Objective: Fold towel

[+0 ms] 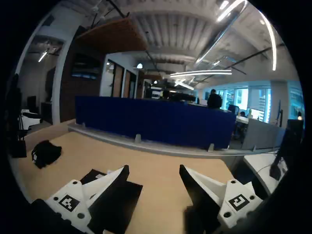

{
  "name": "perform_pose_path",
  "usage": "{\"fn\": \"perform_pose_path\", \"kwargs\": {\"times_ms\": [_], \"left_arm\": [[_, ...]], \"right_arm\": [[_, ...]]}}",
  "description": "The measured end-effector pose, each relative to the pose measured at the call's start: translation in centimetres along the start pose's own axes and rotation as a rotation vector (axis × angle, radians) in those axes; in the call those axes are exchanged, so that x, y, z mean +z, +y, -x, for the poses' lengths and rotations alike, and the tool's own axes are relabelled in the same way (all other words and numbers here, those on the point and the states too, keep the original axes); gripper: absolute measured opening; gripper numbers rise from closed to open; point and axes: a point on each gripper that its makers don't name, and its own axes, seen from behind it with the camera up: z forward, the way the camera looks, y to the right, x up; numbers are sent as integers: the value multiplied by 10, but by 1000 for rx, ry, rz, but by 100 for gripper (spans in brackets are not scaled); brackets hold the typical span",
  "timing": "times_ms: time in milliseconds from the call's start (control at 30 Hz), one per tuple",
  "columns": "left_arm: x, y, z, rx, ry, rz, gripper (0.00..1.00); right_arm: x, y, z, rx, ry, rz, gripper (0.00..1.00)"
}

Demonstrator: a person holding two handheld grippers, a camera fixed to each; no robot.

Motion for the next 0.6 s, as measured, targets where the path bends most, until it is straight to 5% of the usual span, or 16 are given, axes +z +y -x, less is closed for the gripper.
{"fn": "perform_pose_path", "kwargs": {"times_ms": [200,600], "left_arm": [[-3,32,14,38,-80,144,90],[4,60,65,71,-157,212,90]], "right_arm": [[-7,-26,10,-55,-87,-124,100],[-2,-56,50,-129,-157,-214,100]]}}
